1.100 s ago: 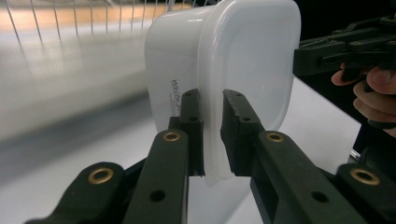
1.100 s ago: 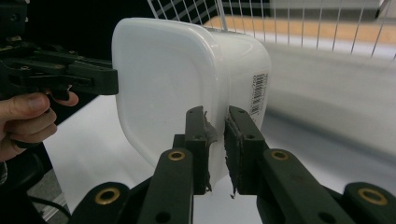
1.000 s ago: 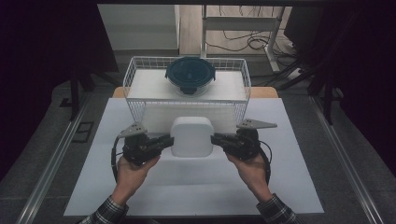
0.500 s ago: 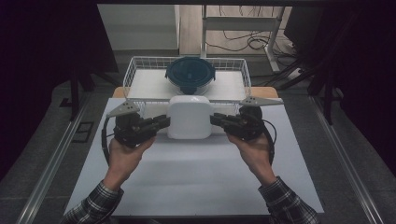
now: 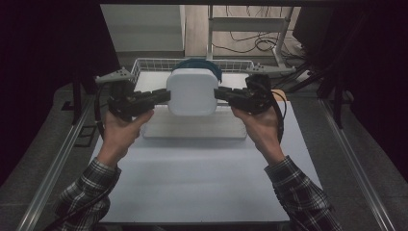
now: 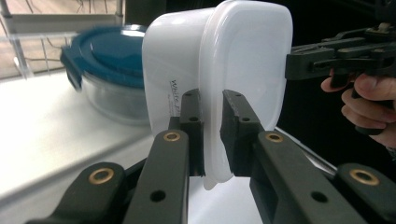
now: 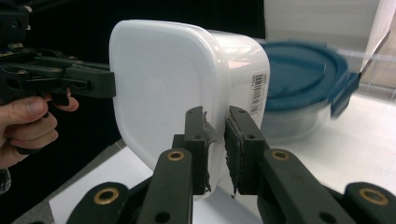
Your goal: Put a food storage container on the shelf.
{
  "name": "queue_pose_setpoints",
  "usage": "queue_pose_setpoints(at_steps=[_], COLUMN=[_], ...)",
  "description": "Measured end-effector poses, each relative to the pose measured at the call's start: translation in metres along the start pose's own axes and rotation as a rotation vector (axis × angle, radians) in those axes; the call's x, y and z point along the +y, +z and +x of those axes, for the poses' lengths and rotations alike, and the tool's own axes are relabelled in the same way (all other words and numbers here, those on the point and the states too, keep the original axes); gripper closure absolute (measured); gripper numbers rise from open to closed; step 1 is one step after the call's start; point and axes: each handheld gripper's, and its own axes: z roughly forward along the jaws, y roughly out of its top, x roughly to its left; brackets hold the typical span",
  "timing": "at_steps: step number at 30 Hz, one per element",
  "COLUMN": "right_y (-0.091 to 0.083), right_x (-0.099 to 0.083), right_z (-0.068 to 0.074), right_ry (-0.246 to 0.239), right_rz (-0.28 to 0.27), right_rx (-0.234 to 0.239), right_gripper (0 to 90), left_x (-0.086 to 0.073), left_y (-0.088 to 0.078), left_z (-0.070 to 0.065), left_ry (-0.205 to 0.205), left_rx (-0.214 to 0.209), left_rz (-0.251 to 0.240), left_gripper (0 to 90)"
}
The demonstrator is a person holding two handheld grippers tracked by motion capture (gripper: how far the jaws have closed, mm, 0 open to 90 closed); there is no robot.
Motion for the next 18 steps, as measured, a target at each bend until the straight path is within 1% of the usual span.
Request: queue_pose_setpoints(at_steps=[5, 8, 9, 14, 16, 18], right_y=[0.004, 0.007, 0.009, 0.019, 0.023, 0.026], right_x=[0.024, 0.037, 0.04, 0.052, 0.055, 0.057], right_z=[-0.005, -0.009, -0.011, -0.021, -0.024, -0.026], right_ry=[0.001, 0.011, 0.015, 0.037, 0.047, 0.051], right_rz=[-0.026, -0.027, -0.027, -0.002, 0.007, 0.019], right_rx=[-0.018, -0.031, -0.037, -0.072, -0.083, -0.088], right_gripper=[79.0, 78.9, 78.7, 77.9, 77.6, 77.4], left_x=[0.025, 0.037, 0.04, 0.047, 0.049, 0.05], left_y=[0.005, 0.01, 0.012, 0.025, 0.029, 0.032], left_z=[0.01, 0.016, 0.018, 0.03, 0.034, 0.037], left_ry=[-0.006, -0.008, -0.018, -0.053, -0.057, -0.057], left_rx=[-0.005, -0.002, -0.002, -0.006, -0.003, 0.01], left_rz=[-0.004, 0.003, 0.003, 0.018, 0.029, 0.043], left_gripper=[79.8, 79.7, 79.7, 79.5, 79.1, 78.2])
